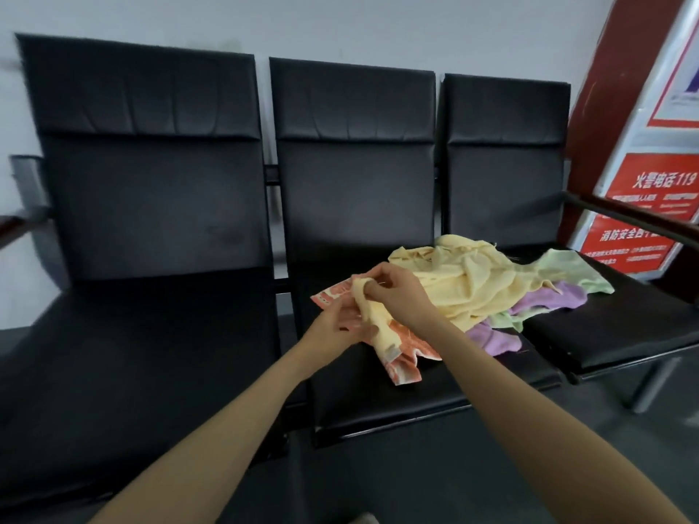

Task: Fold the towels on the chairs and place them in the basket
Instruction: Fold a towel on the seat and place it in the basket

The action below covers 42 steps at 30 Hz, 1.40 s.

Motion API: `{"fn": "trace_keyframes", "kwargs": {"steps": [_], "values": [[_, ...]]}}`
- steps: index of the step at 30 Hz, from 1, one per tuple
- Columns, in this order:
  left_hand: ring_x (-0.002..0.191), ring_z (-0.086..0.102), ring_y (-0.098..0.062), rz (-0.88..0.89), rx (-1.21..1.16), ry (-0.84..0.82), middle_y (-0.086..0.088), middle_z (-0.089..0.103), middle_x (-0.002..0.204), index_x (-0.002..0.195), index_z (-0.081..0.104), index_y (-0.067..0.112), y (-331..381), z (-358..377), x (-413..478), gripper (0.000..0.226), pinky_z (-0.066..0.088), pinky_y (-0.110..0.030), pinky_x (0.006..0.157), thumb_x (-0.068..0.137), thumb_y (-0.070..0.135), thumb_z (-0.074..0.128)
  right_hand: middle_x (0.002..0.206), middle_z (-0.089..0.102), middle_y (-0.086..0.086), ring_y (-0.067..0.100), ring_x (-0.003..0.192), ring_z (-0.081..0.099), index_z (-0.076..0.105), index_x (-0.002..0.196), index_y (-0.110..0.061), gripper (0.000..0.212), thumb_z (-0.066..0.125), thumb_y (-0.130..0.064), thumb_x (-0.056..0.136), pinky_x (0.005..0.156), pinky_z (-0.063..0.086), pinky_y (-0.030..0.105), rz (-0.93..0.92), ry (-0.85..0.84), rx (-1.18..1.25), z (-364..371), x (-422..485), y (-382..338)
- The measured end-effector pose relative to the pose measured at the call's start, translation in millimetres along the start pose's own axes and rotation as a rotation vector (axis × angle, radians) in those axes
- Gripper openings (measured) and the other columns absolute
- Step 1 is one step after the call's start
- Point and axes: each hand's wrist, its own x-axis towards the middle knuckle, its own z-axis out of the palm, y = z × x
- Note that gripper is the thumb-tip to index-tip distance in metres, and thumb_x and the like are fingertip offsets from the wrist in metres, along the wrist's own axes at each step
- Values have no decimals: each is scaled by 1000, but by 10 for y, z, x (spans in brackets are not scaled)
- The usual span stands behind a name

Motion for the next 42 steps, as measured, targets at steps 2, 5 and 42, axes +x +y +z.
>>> {"fn": "trace_keyframes", "kwargs": {"steps": [2, 5, 42], "values": [[99, 62, -9, 28, 11, 124, 7, 66, 102, 113, 60, 20, -12, 4, -70, 20, 48, -14, 79, 93, 17, 59, 97, 69, -1, 10, 92, 65, 66, 93, -19, 9, 61, -12, 89, 83, 53, 25, -37, -138, -14, 63, -7, -111], [88, 57, -7, 32, 38, 313, 8, 62, 91, 103, 61, 17, 26, -138, -185, 14, 43, -16, 74, 99, 20, 48, 110, 67, -2, 9, 103, 62, 64, 108, -20, 19, 62, -13, 90, 90, 50, 25, 48, -244, -17, 46, 46, -54], [124, 44, -27, -562, 902, 525, -11, 35, 144, 149, 14, 14, -857, -2115, -1761, 67, 39, -35, 99, 95, 34, 49, 126, 56, 11, 28, 117, 53, 52, 128, -5, 35, 44, -21, 97, 96, 46, 40, 38, -651, -341, 2344, -301, -125]]}}
